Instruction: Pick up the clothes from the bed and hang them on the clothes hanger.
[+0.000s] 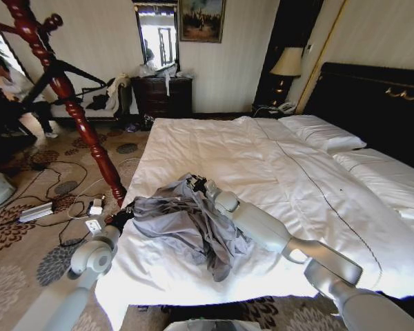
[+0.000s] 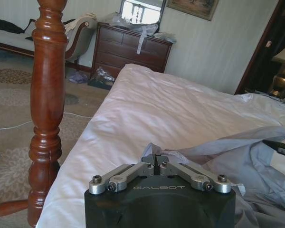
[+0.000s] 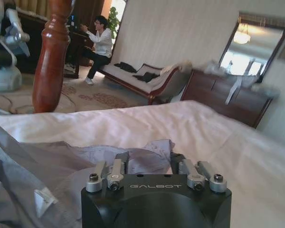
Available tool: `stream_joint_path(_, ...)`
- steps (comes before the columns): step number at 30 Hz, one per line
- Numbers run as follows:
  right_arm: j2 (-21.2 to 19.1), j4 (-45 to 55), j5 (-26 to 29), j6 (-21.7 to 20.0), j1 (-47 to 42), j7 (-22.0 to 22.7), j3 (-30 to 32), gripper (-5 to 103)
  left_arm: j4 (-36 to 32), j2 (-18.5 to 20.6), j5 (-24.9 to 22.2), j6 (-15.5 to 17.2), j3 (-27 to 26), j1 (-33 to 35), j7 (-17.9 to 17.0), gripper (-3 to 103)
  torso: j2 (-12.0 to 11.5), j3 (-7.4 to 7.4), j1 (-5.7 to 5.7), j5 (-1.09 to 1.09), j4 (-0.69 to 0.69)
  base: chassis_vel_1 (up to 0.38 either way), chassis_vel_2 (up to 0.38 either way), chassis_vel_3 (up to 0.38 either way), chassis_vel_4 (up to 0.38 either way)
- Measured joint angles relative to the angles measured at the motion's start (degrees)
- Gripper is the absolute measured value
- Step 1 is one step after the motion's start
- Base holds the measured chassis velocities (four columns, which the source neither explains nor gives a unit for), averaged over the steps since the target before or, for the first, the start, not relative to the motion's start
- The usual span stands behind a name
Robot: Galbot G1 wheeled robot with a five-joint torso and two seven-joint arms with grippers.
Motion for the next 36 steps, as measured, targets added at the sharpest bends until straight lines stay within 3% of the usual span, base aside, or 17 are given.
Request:
stream_joint_path(1, -1.59, 1.93, 6.24, -1.55, 0.22, -1.10, 0.06, 49, 0.30, 0.07, -0.07, 0.00, -0.03, -0.02, 0.17, 0, 0.00, 0.00, 0.00, -0.01, -0.02, 0.000, 0.000, 0.000, 0.000)
stream_joint_path(3, -3.91, 4.95, 13.48, -4.06, 0.13, -2.28, 0.40, 60, 0.80, 0.07, -0.18, 0.00, -0.11, -0.15, 0.43, 0, 0.01, 0.00, 0.00, 0.00, -0.04, 0.000, 0.000, 0.000, 0.000)
stream_joint_path(5, -5.14, 6.29, 14.64, -5.11, -0.29, -2.63, 0.62, 66, 1.06, -0.07, -0.26, 0.00, -0.11, -0.31, 0.48, 0, 0.01, -0.01, 0.00, 0.00, -0.02, 0.000, 0.000, 0.000, 0.000)
stream_joint_path(7, -6.87, 7.50, 12.39, -7.11, -0.96, -3.37, 0.65, 77, 1.40, -0.36, -0.28, 0.00, -0.08, -0.59, 0.54, 0, 0.00, 0.00, 0.00, 0.00, -0.03, 0.000, 0.000, 0.000, 0.000)
stream_joint_path(9, -7.56, 7.58, 10.36, -7.76, -1.07, -3.86, 0.52, 77, 1.47, -0.45, -0.31, 0.00, -0.03, -0.68, 0.56, 0, 0.00, 0.00, 0.00, 0.00, -0.03, 0.000, 0.000, 0.000, 0.000)
stream_joint_path(10, -8.60, 7.26, 6.65, -8.27, -1.23, -4.65, 0.22, 87, 1.57, -0.52, -0.35, 0.00, 0.02, -0.77, 0.59, 0, 0.01, -0.01, 0.00, 0.00, -0.03, 0.000, 0.000, 0.000, 0.000)
stream_joint_path(11, -9.20, 6.69, 4.16, -8.33, -1.40, -4.88, 0.07, 87, 1.63, -0.52, -0.37, 0.00, 0.05, -0.82, 0.63, 0, 0.00, 0.00, 0.00, 0.00, -0.03, 0.000, 0.000, 0.000, 0.000)
stream_joint_path(13, -9.57, 5.52, 1.14, -7.91, -1.63, -4.04, 0.12, 92, 1.69, -0.53, -0.40, 0.00, 0.07, -0.87, 0.66, 0, 0.00, 0.00, 0.00, 0.00, -0.03, 0.000, 0.000, 0.000, 0.000)
stream_joint_path(16, -9.40, 1.96, -6.09, -5.21, -2.53, 0.73, 2.77, 100, 1.82, -0.79, -0.45, 0.00, 0.30, -1.00, 0.74, 0, 0.00, 0.00, 0.00, 0.01, -0.03, 0.000, 0.000, 0.000, 0.000)
stream_joint_path(23, -11.43, 4.13, -5.10, -7.73, -3.41, 4.47, 5.83, 100, 2.19, -1.43, -0.08, -0.01, 0.53, -1.08, 0.88, 0, 0.00, 0.00, 0.01, -0.01, 0.00, 0.000, 0.000, 0.000, 0.000)
stream_joint_path(27, -14.31, 11.78, 9.59, -12.50, -8.29, 5.19, 8.35, 100, 1.42, -1.65, -0.60, -0.02, -1.58, 0.76, 0.86, 0, 0.00, 0.00, 0.01, 0.01, -0.05, 0.000, 0.000, 0.000, 0.000)
stream_joint_path(28, -14.31, 11.78, 9.59, -12.50, -8.29, 5.19, 8.35, 100, 1.42, -1.65, -0.60, -0.02, -1.58, 0.76, 0.86, 0, 0.00, 0.00, 0.01, 0.01, -0.05, 0.000, 0.000, 0.000, 0.000)
stream_joint_path(31, -14.29, 20.52, 21.79, -16.50, -12.54, 7.63, 11.30, 100, 1.32, -1.25, -0.60, -0.11, -3.02, 3.03, 1.01, 0, 0.01, -0.01, 0.00, -0.01, 0.00, 0.000, 0.000, 0.000, 0.000)
stream_joint_path(34, -13.60, 22.65, 22.41, -17.16, -13.90, 7.96, 11.56, 100, 1.39, -1.32, -0.47, -0.17, -3.17, 3.70, 1.02, 0, 0.01, -0.01, 0.00, -0.02, 0.01, 0.000, 0.000, 0.000, 0.000)
stream_joint_path(36, -12.44, 22.39, 18.47, -16.79, -14.69, 7.84, 10.91, 100, 1.18, -1.79, -0.26, -0.20, -3.10, 4.07, 0.94, 0, 0.00, -0.01, 0.00, -0.01, -0.03, 0.000, 0.000, 0.000, 0.000)
